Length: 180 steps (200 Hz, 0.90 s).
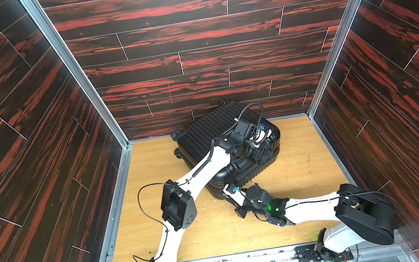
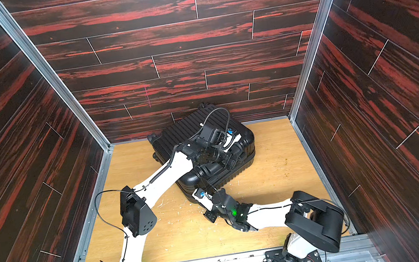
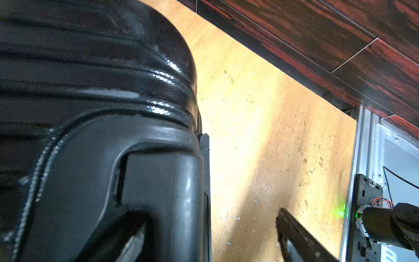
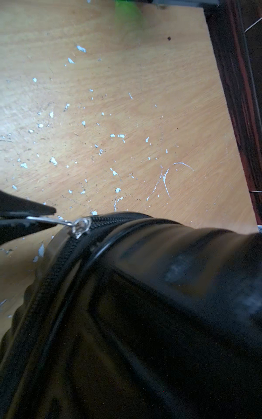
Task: Close the suitcase zippers
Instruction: Zip the zipper on the suitcase.
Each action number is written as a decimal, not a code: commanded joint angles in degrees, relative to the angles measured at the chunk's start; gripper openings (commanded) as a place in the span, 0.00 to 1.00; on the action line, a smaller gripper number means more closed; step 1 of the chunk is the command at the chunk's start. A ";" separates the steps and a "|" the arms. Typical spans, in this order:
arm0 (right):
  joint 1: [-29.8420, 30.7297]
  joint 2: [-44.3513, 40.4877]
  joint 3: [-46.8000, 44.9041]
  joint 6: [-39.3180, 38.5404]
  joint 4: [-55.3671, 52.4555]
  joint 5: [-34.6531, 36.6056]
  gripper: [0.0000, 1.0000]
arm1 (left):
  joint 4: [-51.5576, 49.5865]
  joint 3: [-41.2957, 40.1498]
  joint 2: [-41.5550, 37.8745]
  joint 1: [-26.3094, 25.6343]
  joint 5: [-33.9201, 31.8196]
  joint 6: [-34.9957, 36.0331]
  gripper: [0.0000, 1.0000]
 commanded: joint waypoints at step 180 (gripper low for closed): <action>-3.79 -21.95 -10.53 2.36 -10.39 0.84 0.00 | 8.44 -17.91 -19.20 31.41 -17.90 -12.64 0.53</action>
